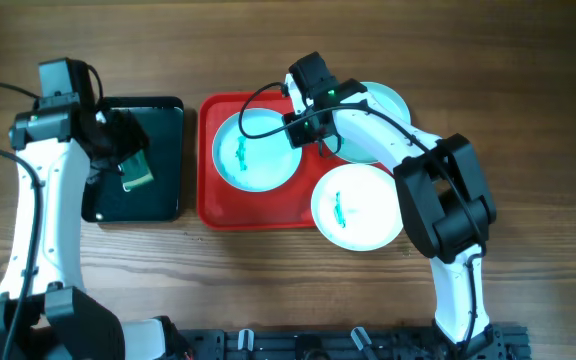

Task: Clean dirty plates on tray and stack at the side

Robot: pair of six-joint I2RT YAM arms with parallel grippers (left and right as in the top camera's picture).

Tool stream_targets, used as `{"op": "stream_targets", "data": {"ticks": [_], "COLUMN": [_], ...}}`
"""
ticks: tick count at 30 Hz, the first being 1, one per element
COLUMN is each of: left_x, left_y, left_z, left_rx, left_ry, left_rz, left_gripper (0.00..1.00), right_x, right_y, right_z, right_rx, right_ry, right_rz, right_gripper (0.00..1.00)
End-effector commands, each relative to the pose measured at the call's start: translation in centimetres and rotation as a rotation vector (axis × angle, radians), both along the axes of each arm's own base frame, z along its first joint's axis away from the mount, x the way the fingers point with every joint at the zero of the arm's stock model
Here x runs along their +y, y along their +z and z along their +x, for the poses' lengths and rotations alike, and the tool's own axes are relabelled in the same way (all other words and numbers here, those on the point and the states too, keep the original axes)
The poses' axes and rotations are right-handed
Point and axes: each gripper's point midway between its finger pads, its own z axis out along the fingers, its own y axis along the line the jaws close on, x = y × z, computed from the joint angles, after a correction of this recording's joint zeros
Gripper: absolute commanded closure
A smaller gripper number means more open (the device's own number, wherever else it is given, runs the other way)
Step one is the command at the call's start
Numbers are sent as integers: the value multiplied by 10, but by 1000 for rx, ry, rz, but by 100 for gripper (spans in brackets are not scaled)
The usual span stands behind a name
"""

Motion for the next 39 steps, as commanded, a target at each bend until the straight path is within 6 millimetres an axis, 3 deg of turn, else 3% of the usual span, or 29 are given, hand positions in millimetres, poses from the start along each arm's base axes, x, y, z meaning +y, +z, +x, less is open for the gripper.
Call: {"op": "stream_targets", "data": {"ticks": [1,4,8,12,16,25,27,30,34,39], "left_x": [8,11,19,27,29,32,32,32,31,21], "left_y": [-32,-53,-90,-114,-121,-138,-140,-140,-136,-92], "left_z": [-6,0,16,28,30,25,25,26,26,37], "left_rx": [59,78,119,128,135,190,194,191,188,127], "left_ry": [57,16,-25,-40,-41,-54,-55,-54,-51,-68], "left_rz": [19,40,70,107,112,129,128,128,122,69], "left_gripper": [27,32,46,49,50,71,78,96,96,96], "right_x": [-7,-7,-7,-10,-11,-11,-11,-11,-11,-14], "right_y": [-11,-11,-11,-12,-13,-13,-13,-13,-13,-14], "right_z": [2,1,0,-2,-2,-2,-2,-2,-3,-8], "right_rx": [9,11,14,25,25,22,23,23,24,46], "right_ry": [-22,-22,-22,-23,-25,-17,-18,-18,-17,-17], "right_rz": [-44,-46,-48,-58,-66,-68,-69,-68,-69,-80], "right_gripper": [96,96,96,96,96,96,96,96,96,96]}}
